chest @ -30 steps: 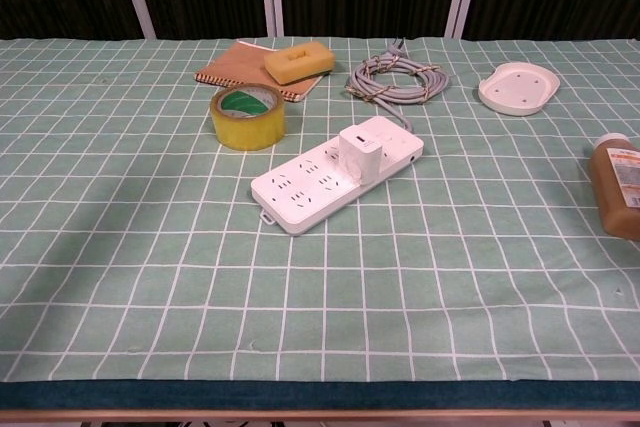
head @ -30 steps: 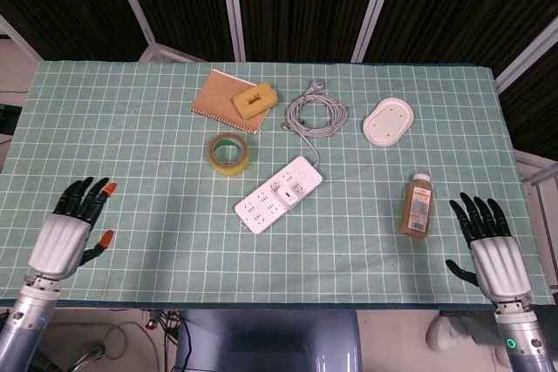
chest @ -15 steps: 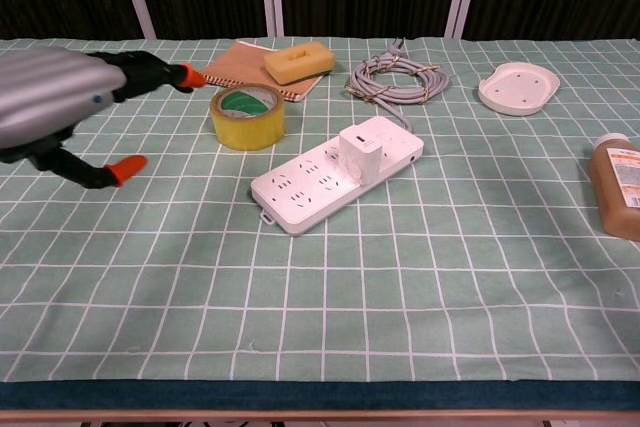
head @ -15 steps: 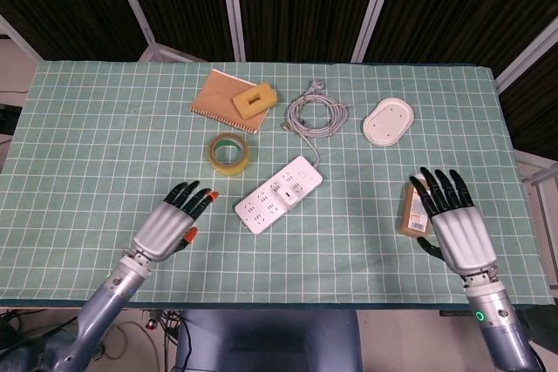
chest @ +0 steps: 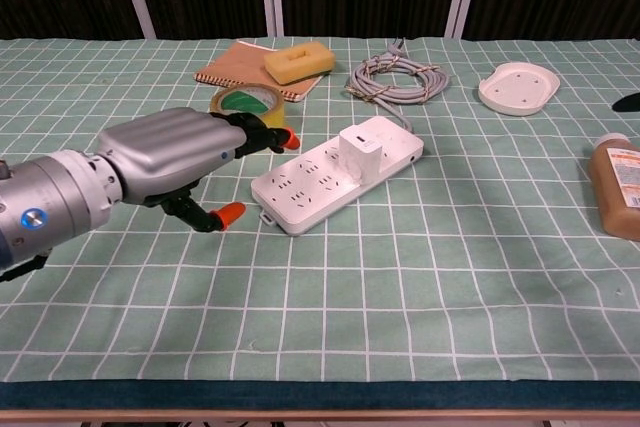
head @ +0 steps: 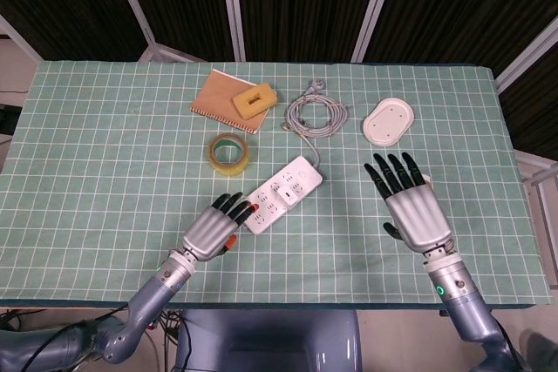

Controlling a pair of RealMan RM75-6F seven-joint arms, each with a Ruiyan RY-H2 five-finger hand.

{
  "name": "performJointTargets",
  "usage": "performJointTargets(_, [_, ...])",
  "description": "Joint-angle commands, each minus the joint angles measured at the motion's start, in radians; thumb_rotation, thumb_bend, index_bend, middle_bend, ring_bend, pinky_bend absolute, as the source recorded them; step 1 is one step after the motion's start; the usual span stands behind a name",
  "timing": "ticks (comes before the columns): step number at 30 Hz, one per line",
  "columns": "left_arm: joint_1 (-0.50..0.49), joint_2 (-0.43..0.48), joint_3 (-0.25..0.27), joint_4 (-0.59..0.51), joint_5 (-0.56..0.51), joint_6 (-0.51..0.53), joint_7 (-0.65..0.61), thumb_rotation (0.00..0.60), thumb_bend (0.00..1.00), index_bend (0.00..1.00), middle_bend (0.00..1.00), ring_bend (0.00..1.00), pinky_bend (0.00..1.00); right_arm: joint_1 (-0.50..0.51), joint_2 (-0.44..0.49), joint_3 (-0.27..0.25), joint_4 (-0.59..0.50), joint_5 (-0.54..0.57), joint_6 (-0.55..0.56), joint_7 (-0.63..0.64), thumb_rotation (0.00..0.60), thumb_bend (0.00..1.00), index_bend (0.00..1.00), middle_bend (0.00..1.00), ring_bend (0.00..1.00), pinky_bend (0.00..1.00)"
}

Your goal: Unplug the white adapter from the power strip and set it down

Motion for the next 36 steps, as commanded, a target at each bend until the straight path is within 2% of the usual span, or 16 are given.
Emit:
performJointTargets(1, [-0.013, -0.015, 0.002, 0.02, -0.02, -0.007, 0.006, 0.6, 0.46, 0.12, 0.15, 0.05, 0.16, 0.028, -0.017, 0.012, -0.012, 0.027, -0.02, -0.038, 0.6, 0.13, 0.0, 0.0, 0.0, 0.0])
performJointTargets(13, [-0.05, -0.054, 0.039, 0.083, -0.037, -0.041, -0.036, 0.6, 0.46, 0.14, 0.15, 0.06, 0.16, 0.163, -0.122, 0.035, -0.004, 0.178, -0.092, -0.199, 0.6, 0.12, 0.0, 0.0, 0.0, 0.0])
performJointTargets(19, [-0.061, -0.064, 0.05, 0.103, -0.043, -0.042, -0.051, 0.6, 0.46, 0.15, 0.16, 0.06, 0.16, 0.222, -0.173, 0.041, 0.013, 0.223, -0.1, -0.253, 0.6, 0.12, 0.0, 0.0, 0.01, 0.08])
performJointTargets(25, [-0.072, -0.072, 0.062, 0.117, -0.045, -0.042, -0.058, 0.6, 0.46, 0.16, 0.16, 0.06, 0.16, 0.301, -0.24, 0.024, 0.107, 0.204, -0.148, -0.297, 0.6, 0.12, 0.01, 0.07, 0.09, 0.17])
performJointTargets(36, [-0.084, -0.085, 0.078, 0.129, -0.047, -0.036, -0.079, 0.6, 0.46, 0.16, 0.16, 0.06, 0.16, 0.394, -0.363, 0.008, 0.317, 0.265, -0.229, -0.261, 0.6, 0.14, 0.14, 0.17, 0.18, 0.26])
